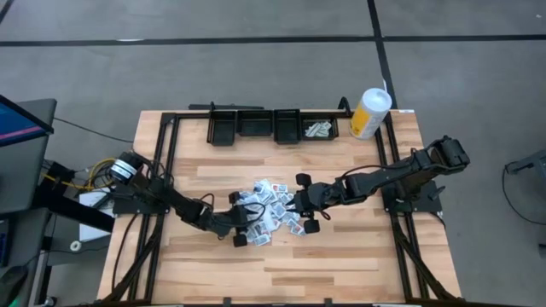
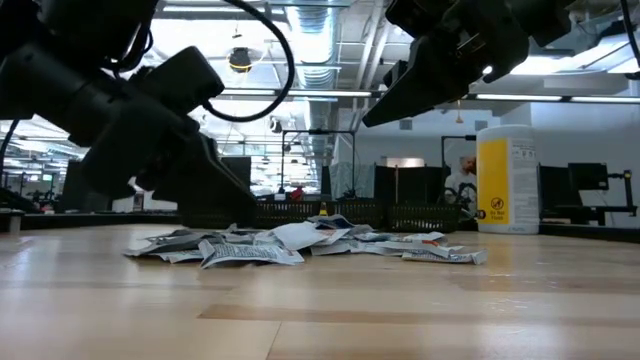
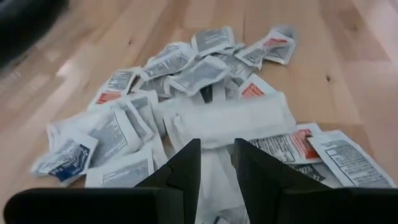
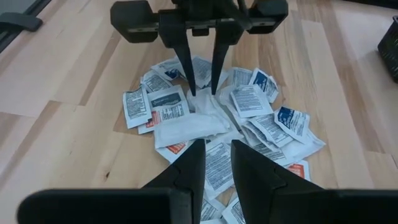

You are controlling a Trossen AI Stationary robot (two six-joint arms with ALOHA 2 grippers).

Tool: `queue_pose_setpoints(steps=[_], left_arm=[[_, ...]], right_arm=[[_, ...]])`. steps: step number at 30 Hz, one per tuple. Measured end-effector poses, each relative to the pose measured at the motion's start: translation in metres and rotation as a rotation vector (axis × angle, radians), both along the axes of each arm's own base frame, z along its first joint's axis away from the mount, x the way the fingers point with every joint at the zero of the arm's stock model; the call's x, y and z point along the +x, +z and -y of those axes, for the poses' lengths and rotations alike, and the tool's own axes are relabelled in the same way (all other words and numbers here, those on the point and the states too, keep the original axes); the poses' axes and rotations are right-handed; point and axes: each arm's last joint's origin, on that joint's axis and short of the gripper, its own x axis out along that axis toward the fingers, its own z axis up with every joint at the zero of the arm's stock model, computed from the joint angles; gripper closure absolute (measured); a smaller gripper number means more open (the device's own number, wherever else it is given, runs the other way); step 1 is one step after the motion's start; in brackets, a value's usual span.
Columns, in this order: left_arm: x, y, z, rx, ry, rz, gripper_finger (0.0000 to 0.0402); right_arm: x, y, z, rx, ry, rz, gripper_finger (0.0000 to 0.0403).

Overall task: Pick & Place First Aid Supplies
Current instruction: Put the green bandage pack into the right black bin

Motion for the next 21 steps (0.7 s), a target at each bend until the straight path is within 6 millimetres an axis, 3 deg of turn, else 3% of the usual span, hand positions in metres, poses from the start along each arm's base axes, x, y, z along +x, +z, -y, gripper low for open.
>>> queue_pose_setpoints(steps=[21], left_arm=[[0.001, -0.011, 0.004, -0.023, -0.074, -0.048, 0.0303]], right_arm=[[0.0, 0.0, 0.0, 0.001, 0.003, -0.001, 0.0332]])
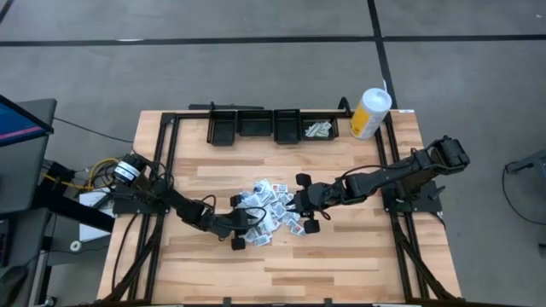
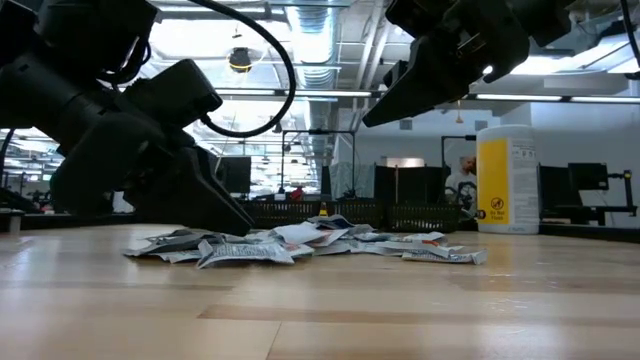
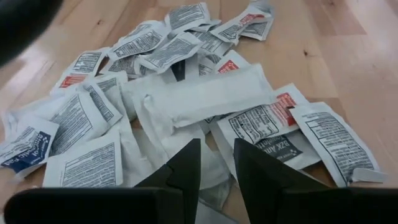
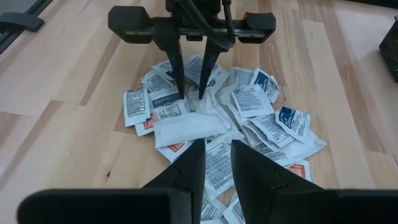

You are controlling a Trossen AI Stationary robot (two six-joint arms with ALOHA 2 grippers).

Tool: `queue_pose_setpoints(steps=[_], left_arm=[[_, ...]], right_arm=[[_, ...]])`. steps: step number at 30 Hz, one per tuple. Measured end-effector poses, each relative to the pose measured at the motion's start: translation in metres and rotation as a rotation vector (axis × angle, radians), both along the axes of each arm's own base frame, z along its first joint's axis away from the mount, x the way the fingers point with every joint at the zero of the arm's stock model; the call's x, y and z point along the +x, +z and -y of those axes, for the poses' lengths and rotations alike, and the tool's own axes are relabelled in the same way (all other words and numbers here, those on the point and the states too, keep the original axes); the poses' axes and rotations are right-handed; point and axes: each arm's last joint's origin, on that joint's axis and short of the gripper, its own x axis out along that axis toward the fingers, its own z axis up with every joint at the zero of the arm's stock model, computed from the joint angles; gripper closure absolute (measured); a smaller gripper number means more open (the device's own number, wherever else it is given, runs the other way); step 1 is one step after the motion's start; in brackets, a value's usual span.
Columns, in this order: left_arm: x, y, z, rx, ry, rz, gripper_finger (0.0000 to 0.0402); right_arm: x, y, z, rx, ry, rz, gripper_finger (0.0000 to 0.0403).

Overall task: Pick & Place First Aid Supplies
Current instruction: Put the green bandage pack into the right black bin

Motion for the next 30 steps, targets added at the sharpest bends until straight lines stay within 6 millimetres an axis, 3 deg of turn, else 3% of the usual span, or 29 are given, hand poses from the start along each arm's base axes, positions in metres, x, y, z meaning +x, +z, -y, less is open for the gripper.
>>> queue_pose_setpoints(steps=[23, 30], left_arm=[[0.002, -0.004, -0.009, 0.017, 0.026, -0.05, 0.0304], [0.002, -0.004, -0.009, 0.016, 0.026, -0.048, 0.0355]], right_arm=[[0.0, 0.0, 0.0, 0.0, 0.0, 0.0, 0.0332], [0.0, 0.0, 0.0, 0.0, 0.0, 0.0, 0.0332]])
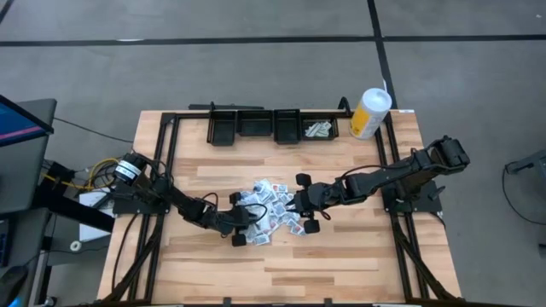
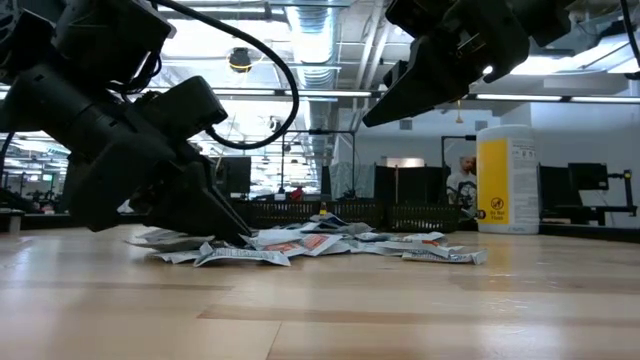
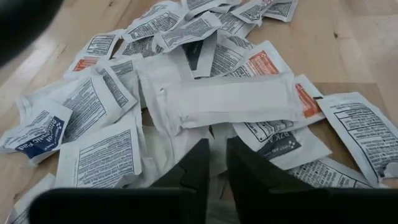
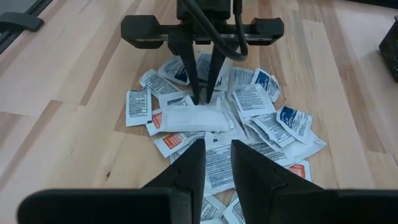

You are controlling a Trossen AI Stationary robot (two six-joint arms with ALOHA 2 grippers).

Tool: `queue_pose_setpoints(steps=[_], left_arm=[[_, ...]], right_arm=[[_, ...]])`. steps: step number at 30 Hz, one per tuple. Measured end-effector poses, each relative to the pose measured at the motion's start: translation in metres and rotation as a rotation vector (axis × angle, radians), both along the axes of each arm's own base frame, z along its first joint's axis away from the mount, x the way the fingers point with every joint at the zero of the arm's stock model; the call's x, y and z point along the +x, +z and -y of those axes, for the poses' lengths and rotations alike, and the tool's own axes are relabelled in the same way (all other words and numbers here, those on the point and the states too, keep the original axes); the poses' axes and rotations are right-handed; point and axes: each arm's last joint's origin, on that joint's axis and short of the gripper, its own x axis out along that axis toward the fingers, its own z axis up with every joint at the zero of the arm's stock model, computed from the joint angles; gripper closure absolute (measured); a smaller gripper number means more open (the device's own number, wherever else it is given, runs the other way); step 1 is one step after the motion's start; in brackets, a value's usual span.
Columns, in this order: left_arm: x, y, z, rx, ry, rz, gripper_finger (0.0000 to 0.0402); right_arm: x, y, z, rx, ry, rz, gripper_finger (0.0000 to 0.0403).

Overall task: Pick & Place First Aid Supplies
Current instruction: Put the green bandage pack into the right black bin

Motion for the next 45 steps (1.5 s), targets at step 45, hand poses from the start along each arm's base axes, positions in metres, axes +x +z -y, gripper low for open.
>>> queue_pose_setpoints(steps=[45], left_arm=[[-0.018, 0.082, -0.011, 0.037, 0.036, 0.291, 0.0398]], right_arm=[[0.002, 0.0, 0.01, -0.03, -0.065, 0.01, 0.0331]])
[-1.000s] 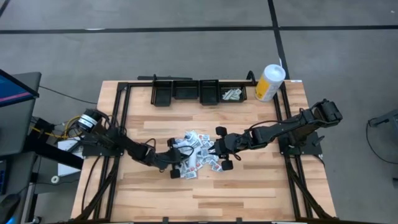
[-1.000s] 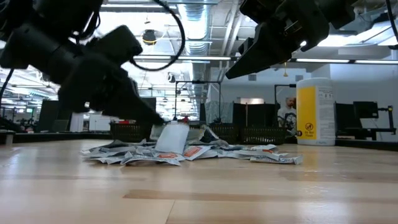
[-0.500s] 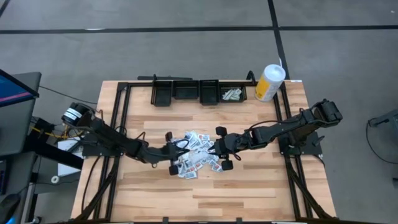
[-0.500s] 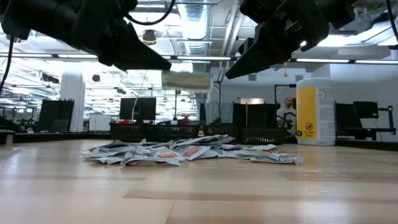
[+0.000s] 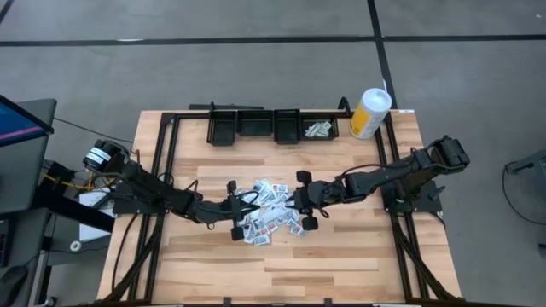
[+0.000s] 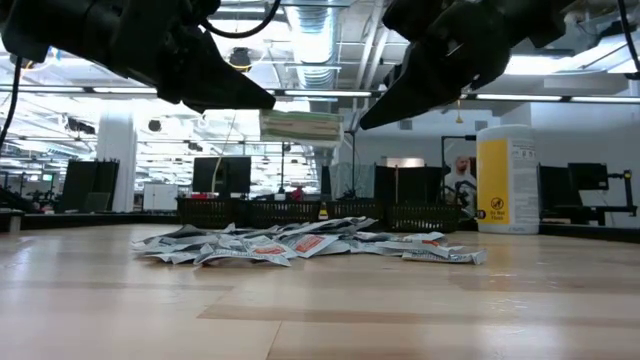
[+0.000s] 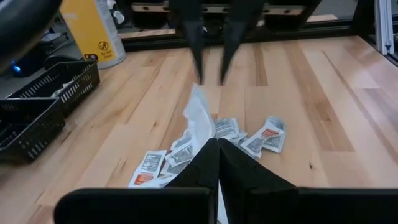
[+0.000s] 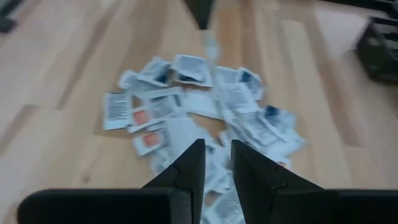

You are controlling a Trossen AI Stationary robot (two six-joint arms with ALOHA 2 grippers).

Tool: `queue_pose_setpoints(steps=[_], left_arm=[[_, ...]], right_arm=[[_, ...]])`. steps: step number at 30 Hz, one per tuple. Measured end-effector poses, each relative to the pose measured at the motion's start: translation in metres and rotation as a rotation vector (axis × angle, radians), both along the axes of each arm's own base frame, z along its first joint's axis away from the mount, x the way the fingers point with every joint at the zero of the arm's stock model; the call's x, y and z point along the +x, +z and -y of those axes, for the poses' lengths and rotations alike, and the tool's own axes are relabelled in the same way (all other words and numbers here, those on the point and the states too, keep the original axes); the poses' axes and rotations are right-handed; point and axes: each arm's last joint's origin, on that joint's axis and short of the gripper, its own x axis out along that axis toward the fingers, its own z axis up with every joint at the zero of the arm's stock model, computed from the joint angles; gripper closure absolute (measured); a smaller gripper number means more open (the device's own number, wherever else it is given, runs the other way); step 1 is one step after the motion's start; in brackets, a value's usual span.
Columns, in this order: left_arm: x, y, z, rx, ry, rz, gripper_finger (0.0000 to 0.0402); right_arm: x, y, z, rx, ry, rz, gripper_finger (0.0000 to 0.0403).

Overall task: Pick & Place First Aid Supplies
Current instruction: Put the green bandage pack into the right black bin

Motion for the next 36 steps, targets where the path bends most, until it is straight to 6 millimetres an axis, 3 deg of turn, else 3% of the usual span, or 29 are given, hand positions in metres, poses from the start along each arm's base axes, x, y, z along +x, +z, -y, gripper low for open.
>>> queue_pose_setpoints(steps=[6, 21, 28, 36], left_arm=[[0.0, 0.0, 0.0, 0.0, -0.001, 0.0, 0.0396], [0.0, 0.0, 0.0, -0.001, -0.001, 0.0, 0.0396], [0.0, 0.0, 0.0, -0.001, -0.001, 0.0, 0.0397], [0.0, 0.0, 0.0, -0.003, -0.001, 0.004, 0.0396]], right_arm=[[0.002, 0.0, 0.011, -0.005, -0.032, 0.0, 0.031], [0.006, 0.005, 0.013, -0.047, 0.001, 0.062, 0.0189], [0.008, 0.006, 0.012, -0.037, 0.033, 0.086, 0.0187], [0.024, -0.025, 0.007, -0.104, 0.079, 0.072, 0.0204]])
